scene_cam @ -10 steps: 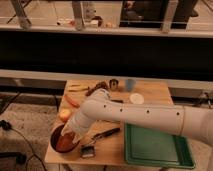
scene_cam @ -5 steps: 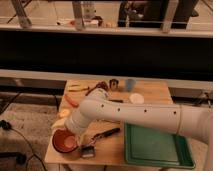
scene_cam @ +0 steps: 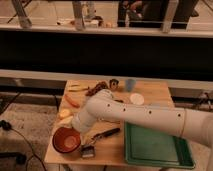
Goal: Stack bowls on top of each other
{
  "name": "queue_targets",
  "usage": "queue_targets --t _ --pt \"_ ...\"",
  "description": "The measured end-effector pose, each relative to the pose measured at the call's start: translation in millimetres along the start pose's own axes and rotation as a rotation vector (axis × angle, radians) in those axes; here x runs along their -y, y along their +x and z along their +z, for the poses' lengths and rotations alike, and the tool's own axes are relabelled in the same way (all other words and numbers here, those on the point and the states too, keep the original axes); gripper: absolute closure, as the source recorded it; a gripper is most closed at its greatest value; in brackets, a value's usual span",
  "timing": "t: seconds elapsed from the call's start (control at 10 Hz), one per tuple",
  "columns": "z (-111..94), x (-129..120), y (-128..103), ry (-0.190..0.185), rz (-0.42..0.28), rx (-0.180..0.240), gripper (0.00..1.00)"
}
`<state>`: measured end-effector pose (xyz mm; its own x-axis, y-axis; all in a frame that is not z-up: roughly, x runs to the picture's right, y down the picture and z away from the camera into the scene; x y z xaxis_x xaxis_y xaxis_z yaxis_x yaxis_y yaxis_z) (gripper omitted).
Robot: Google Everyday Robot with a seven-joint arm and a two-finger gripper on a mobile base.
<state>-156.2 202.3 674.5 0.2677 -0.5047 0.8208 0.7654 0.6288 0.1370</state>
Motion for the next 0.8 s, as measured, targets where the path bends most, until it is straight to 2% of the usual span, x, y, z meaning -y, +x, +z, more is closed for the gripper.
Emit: queue_targets --t 0.3,0.8 --pt "4.3 1.0 5.6 0.016 0.031 0.0 0.2" --pt "11.0 -10.9 22.0 0.021 0.089 -0.014 0.2"
